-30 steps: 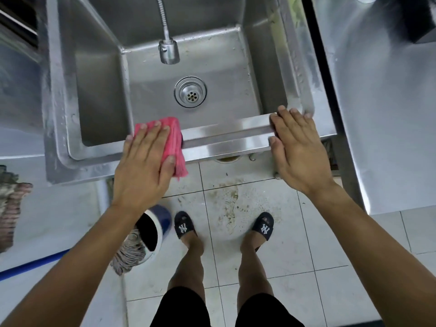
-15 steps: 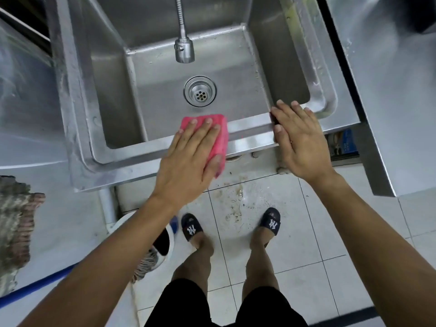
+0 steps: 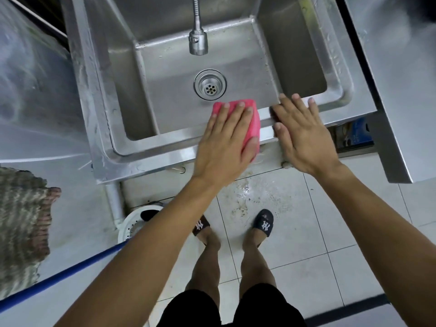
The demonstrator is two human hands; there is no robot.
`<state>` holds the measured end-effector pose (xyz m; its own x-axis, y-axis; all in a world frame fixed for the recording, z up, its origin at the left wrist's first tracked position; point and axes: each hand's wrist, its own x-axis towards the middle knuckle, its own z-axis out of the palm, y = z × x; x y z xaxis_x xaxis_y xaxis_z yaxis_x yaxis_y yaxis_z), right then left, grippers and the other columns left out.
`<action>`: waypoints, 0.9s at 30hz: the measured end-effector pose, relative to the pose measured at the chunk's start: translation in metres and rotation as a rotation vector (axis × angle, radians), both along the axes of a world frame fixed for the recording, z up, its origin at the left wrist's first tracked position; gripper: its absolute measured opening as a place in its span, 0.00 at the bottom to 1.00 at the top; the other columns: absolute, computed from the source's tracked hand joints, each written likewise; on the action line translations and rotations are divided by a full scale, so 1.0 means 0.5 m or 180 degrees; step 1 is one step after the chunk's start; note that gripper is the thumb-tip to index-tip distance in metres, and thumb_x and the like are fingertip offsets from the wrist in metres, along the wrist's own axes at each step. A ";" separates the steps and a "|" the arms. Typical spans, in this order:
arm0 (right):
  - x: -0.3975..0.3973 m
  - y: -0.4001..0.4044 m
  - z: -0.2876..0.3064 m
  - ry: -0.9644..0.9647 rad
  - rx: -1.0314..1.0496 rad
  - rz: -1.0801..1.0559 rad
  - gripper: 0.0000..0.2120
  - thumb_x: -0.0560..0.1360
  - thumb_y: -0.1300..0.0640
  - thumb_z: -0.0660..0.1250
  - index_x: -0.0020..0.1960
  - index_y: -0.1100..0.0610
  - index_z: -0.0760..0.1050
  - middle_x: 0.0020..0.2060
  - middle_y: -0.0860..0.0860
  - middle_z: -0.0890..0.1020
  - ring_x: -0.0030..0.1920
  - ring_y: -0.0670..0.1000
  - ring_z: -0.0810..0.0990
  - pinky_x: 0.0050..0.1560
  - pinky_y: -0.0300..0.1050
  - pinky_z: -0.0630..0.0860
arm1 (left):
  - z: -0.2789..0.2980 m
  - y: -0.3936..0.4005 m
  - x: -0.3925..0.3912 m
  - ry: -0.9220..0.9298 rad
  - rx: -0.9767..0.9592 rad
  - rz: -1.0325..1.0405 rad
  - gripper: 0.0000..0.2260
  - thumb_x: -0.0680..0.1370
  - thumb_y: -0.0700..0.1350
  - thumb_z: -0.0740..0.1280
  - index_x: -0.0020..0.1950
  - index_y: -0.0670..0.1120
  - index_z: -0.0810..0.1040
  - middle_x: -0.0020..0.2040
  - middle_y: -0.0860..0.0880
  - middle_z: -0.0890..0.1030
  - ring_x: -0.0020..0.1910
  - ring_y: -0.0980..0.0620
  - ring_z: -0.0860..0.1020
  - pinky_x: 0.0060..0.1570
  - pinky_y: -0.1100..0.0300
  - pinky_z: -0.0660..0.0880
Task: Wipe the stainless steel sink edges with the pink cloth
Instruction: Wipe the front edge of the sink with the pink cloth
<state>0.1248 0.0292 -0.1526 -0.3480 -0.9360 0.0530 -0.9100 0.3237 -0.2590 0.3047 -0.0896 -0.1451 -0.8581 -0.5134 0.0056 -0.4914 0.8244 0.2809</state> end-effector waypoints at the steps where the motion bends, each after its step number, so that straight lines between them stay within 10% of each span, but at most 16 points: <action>1: 0.013 -0.005 -0.001 0.0015 -0.0073 0.0100 0.24 0.87 0.50 0.50 0.79 0.59 0.65 0.79 0.57 0.66 0.82 0.58 0.58 0.83 0.59 0.48 | -0.003 -0.014 0.039 -0.0027 -0.0011 -0.0092 0.29 0.86 0.57 0.51 0.82 0.43 0.63 0.81 0.42 0.65 0.82 0.39 0.60 0.81 0.42 0.55; 27: 0.130 -0.073 -0.013 0.0071 -0.0340 0.0289 0.23 0.87 0.52 0.51 0.79 0.57 0.68 0.78 0.54 0.69 0.81 0.60 0.61 0.81 0.61 0.54 | 0.010 -0.106 0.314 -0.0373 -0.0121 0.1269 0.27 0.85 0.53 0.50 0.82 0.43 0.64 0.81 0.43 0.66 0.82 0.41 0.60 0.81 0.40 0.53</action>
